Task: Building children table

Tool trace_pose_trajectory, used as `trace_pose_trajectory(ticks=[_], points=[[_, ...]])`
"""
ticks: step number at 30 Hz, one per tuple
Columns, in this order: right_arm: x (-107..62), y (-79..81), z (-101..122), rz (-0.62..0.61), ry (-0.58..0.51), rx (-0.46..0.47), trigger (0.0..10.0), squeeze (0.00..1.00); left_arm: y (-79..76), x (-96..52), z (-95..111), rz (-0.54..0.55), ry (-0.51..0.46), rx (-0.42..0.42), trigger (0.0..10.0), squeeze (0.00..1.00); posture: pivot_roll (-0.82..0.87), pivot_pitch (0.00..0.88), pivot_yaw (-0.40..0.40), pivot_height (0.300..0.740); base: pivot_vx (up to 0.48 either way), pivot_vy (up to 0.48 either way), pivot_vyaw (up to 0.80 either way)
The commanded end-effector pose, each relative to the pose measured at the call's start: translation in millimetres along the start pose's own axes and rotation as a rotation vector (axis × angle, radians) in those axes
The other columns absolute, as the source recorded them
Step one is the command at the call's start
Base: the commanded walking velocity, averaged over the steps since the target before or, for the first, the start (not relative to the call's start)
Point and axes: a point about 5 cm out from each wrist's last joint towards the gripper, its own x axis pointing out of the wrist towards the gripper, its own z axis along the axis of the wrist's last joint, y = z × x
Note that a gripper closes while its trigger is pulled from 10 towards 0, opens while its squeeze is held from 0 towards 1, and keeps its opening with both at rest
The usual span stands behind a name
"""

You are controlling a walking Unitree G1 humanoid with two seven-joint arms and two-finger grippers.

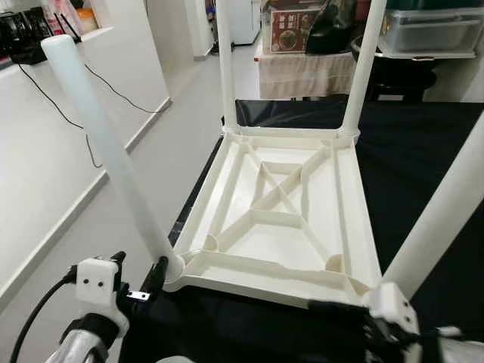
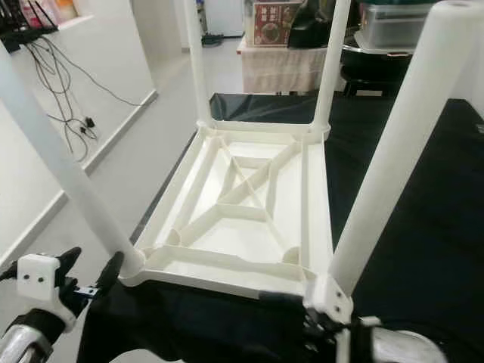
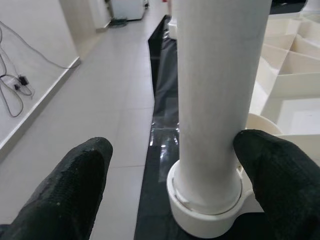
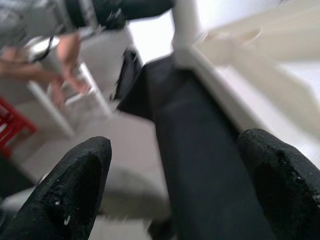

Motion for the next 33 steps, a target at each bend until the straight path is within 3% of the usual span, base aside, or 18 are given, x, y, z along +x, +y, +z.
trace_pose_trajectory(ticks=[1,6,14,15,16,18,20,21,26,33], points=[[-7.0,4.2,5,0.036,0.013,-0.008,10.0,0.00,3.4,4.7,-4,-0.022,0.016,0.010,10.0,0.00,-0.04,0.120,0.060,0.740,0.000,0.000,0.00],[-21.4,8.4,3,0.054,0.075,0.012,10.0,0.00,-2.0,16.0,-4,-0.108,0.007,-0.022,10.0,0.00,-0.05,0.122,0.059,0.740,0.000,0.000,0.00],[-40.4,14.0,2,0.063,0.136,0.049,10.0,0.00,-3.6,20.3,-4,-0.156,0.008,-0.027,10.0,0.00,-0.07,0.125,0.061,0.740,0.000,0.000,0.00],[-53.9,11.0,3,0.015,0.176,0.047,10.0,0.00,-2.9,21.1,-5,-0.164,0.010,-0.024,10.0,0.00,-0.08,0.126,0.064,0.740,0.000,0.000,0.00],[-53.9,11.0,3,0.015,0.176,0.047,10.0,0.00,-2.9,21.1,-5,-0.164,0.010,-0.024,10.0,0.00,-0.08,0.126,0.064,0.740,0.000,0.000,0.00],[-82.2,1.0,9,-0.117,0.247,0.018,10.0,0.00,-3.5,22.8,-7,-0.182,0.013,-0.021,10.0,0.00,-0.09,0.124,0.064,0.740,0.000,0.000,0.00],[-82.2,1.0,9,-0.117,0.247,0.018,10.0,0.00,-3.5,22.8,-7,-0.182,0.013,-0.021,10.0,0.00,-0.09,0.124,0.064,0.740,0.000,0.000,0.00],[-93.1,-1.6,13,-0.166,0.267,0.003,10.0,0.00,-4.3,23.6,-8,-0.192,0.013,-0.020,10.0,0.00,-0.09,0.123,0.064,0.740,0.000,0.000,0.00],[-115.9,-0.8,26,-0.249,0.290,-0.024,10.0,0.00,-6.8,25.2,-10,-0.218,0.012,-0.022,10.0,0.00,-0.10,0.118,0.069,0.740,0.000,0.000,0.00],[-128.3,9.7,30,-0.290,0.307,-0.024,10.0,0.00,-9.2,29.2,-11,-0.254,0.013,-0.023,10.0,0.00,-0.12,0.113,0.085,0.740,0.000,0.000,0.00]])
